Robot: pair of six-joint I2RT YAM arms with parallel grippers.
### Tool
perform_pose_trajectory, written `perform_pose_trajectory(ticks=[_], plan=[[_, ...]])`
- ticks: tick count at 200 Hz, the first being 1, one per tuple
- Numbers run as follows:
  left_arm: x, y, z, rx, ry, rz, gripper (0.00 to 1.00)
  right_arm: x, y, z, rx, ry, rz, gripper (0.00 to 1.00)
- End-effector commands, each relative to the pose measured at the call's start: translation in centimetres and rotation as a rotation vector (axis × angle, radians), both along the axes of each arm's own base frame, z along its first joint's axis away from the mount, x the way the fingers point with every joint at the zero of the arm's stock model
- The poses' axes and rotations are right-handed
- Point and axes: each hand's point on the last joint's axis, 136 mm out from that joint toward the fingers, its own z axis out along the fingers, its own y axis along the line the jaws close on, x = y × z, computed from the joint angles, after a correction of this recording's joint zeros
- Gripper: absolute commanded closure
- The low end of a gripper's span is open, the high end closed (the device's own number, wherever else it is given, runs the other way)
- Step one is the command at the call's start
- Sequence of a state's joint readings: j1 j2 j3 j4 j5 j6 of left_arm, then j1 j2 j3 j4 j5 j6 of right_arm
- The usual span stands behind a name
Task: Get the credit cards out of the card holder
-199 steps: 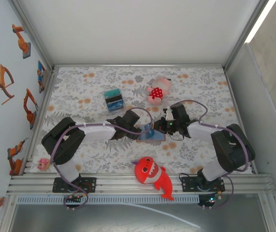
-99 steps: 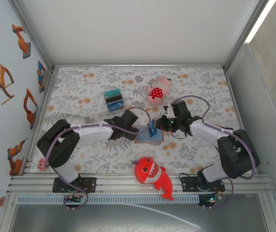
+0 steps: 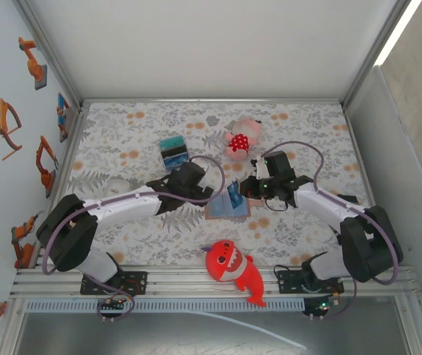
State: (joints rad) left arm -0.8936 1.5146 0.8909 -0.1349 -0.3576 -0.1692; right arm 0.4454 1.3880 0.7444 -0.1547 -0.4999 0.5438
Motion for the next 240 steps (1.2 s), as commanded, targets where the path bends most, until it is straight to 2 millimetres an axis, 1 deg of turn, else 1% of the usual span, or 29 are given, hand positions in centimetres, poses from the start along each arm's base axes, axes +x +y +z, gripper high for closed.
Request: perform_pose_trajectory(ticks=[1, 31, 68, 106, 127, 145, 163, 195, 218, 240], plan=[[0.7, -0.6, 2.4, -0.096, -0.04, -0.02, 0.03, 0.6, 0.1, 2.1, 0.002, -0.075, 0.031, 1.0], [1.3, -0.2, 3.4, -0.194, -0.029, -0.022, 0.03, 0.6, 0.1, 2.8, 0.005, -0.098, 0.041, 1.0], [1.5, -0.2, 4.8, -0.359, -0.016, -0.052, 0.03, 0.4, 0.1, 3.2, 0.005, -0.109, 0.052, 1.0], [1.3, -0.8, 6.0, -0.414, 0.003, -0.143, 0.03, 0.4, 0.9, 4.3, 0.036, -0.132, 0.104, 1.0], [0.5, -1.7, 6.5, -0.439, 0.036, -0.237, 0.03, 0.2, 1.5, 5.2, 0.058, -0.15, 0.146, 1.0], [-0.6, -2.7, 7.0, -0.443, 0.081, -0.348, 0.03, 0.0, 1.9, 6.0, 0.078, -0.167, 0.182, 1.0], [-1.5, -3.6, 7.3, -0.441, 0.116, -0.433, 0.0, -0.2, 2.3, 6.9, 0.096, -0.183, 0.219, 1.0], [-2.6, -4.9, 8.1, -0.498, 0.162, -0.556, 0.05, -1.0, 3.1, 8.4, 0.145, -0.218, 0.298, 1.0], [-3.6, -5.4, 8.0, -0.496, 0.209, -0.636, 0.11, -1.8, 3.7, 9.4, 0.181, -0.238, 0.364, 1.0], [-4.5, -5.7, 8.2, -0.497, 0.243, -0.705, 0.12, -2.5, 3.9, 10.2, 0.198, -0.256, 0.425, 1.0]])
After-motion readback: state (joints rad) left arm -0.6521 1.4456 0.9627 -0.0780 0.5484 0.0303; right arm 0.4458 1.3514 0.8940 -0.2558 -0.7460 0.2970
